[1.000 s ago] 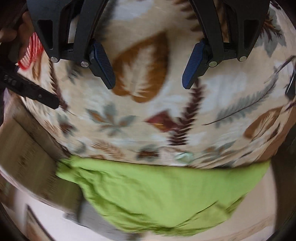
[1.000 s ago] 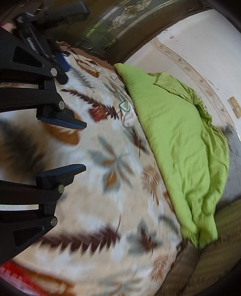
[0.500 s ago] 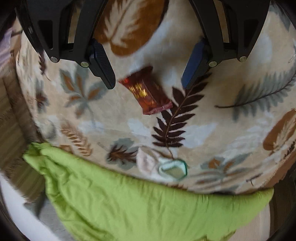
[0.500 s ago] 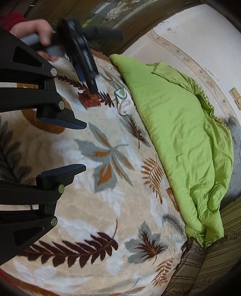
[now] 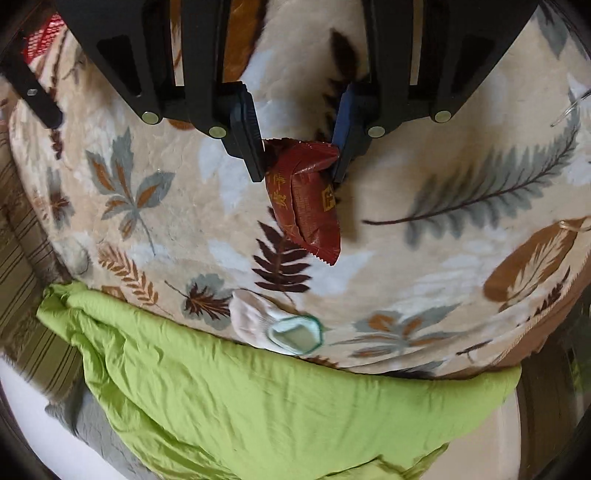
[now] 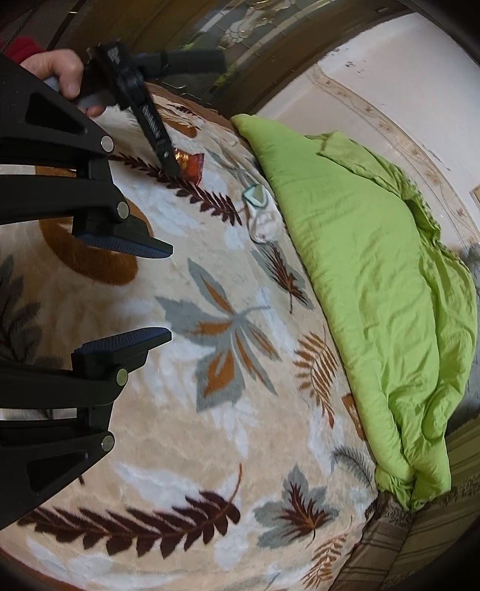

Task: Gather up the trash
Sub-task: 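Grasp the red snack wrapper with the left tool, then grasp the white sock with the right tool while the left tool holds the wrapper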

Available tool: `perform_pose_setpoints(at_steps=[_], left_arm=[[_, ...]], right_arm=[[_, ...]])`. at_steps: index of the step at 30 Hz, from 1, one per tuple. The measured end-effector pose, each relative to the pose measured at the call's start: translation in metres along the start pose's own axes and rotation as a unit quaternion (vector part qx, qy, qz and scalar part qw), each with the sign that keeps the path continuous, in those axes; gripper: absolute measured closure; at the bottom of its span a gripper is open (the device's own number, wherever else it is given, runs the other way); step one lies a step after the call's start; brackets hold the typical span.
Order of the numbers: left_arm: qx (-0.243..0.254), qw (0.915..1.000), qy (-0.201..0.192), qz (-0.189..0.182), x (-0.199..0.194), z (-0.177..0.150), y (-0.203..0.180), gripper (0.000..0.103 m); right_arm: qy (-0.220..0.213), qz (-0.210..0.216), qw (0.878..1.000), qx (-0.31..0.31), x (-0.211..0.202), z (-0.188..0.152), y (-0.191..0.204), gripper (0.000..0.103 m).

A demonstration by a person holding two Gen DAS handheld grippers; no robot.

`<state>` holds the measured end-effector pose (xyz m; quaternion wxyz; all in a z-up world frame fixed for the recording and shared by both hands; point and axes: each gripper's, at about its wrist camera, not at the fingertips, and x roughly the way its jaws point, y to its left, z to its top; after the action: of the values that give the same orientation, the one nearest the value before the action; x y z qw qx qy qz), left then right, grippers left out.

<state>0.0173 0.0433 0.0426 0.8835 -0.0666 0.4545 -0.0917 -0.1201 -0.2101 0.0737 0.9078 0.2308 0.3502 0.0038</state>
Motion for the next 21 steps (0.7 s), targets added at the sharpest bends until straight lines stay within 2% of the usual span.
perform_pose_setpoints(at_steps=[3, 7, 9, 11, 14, 18, 21], left_arm=[[-0.012, 0.9997, -0.020, -0.002, -0.011, 0.006, 0.017, 0.069], [-0.030, 0.9990, -0.030, -0.009, -0.014, 0.012, 0.035, 0.069], [-0.041, 0.9986, -0.029, -0.014, -0.011, 0.014, 0.038, 0.069], [-0.041, 0.9986, -0.033, -0.002, -0.008, 0.017, 0.040, 0.069], [-0.045, 0.9981, -0.039, 0.011, -0.004, 0.022, 0.044, 0.069], [-0.059, 0.9974, -0.039, 0.011, 0.000, 0.030, 0.054, 0.069], [-0.065, 0.9971, -0.037, 0.006, 0.002, 0.035, 0.058, 0.069]], right_arm=[[0.006, 0.014, 1.000, -0.004, 0.007, -0.002, 0.010, 0.061], [0.028, 0.059, 0.998, -0.009, 0.024, 0.009, 0.026, 0.061], [0.035, 0.066, 0.997, -0.012, 0.039, 0.026, 0.038, 0.054], [0.035, 0.077, 0.996, -0.023, 0.056, 0.047, 0.053, 0.046], [0.034, 0.071, 0.996, -0.048, 0.095, 0.084, 0.081, 0.036], [0.043, 0.043, 0.996, -0.069, 0.157, 0.120, 0.104, 0.035], [0.050, 0.023, 0.997, -0.061, 0.199, 0.137, 0.107, 0.035]])
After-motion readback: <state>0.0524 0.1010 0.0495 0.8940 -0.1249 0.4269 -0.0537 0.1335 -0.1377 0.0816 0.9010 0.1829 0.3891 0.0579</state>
